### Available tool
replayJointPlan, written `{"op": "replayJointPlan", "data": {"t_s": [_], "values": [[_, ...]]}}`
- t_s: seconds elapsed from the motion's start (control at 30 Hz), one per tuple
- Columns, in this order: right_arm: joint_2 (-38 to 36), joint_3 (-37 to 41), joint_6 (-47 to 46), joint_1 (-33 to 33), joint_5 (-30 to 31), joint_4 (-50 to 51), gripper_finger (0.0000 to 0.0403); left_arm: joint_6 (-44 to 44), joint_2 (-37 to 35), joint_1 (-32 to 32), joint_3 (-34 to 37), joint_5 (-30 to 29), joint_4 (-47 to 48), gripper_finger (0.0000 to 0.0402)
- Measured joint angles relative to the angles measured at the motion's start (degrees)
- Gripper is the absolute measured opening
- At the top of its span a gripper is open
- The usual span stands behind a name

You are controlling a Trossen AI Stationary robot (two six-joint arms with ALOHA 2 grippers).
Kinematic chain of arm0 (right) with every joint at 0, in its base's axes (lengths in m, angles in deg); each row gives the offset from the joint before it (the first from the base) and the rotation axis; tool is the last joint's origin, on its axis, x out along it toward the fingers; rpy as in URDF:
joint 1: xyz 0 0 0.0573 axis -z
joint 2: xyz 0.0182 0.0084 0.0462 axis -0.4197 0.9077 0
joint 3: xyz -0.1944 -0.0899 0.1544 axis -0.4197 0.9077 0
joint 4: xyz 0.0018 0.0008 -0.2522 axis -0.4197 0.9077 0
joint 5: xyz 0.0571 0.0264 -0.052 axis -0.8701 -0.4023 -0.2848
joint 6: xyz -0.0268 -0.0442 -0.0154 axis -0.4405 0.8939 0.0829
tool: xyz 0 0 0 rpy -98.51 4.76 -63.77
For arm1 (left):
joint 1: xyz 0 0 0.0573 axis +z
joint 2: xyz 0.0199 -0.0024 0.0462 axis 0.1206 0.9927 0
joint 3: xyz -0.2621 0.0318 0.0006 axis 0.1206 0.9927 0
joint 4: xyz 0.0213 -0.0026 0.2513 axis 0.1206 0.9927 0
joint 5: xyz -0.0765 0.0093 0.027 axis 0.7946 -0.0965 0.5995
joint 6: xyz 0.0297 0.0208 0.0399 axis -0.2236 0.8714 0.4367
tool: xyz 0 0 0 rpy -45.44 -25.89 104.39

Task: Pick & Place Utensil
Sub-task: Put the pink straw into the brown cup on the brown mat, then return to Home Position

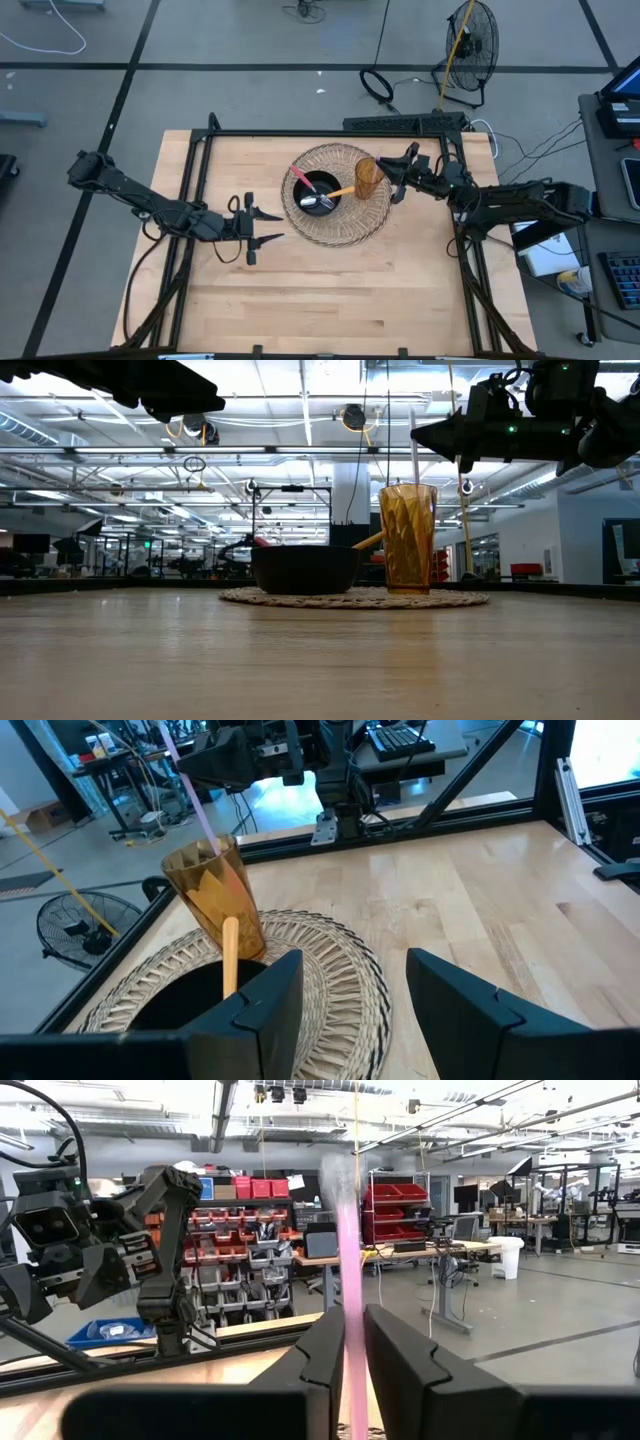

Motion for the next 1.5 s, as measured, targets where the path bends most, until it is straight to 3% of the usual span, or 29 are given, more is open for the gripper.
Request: {"op": "replayJointPlan", "data": {"t_s": [0.37, 0.6, 1.03, 1.33, 1.5], "values": [[0.0, 0.0, 0.3, 0.0, 0.0, -0.9, 0.0065, 0.0, 0.0, 0.0, 0.0, 0.0, 0.2, 0.0186], [0.0, 0.0, 1.6, 0.0, 0.0, -8.8, 0.0084, 0.0, 0.0, 0.0, 0.0, 0.0, 0.3, 0.0186], [-4.1, -0.4, 5.1, 0.0, 0.1, -10.5, 0.0167, -0.1, 0.0, 0.0, 0.0, 0.0, 0.3, 0.0186], [-12.1, -5.4, 5.8, -0.1, -0.1, 0.8, 0.0205, -0.2, 0.0, 0.0, 0.0, 0.0, 0.2, 0.0186], [-15.6, -9.2, 5.4, -1.2, -5.0, 9.3, 0.0208, 0.5, 0.0, 0.0, 0.0, 0.0, -0.6, 0.0186]]}}
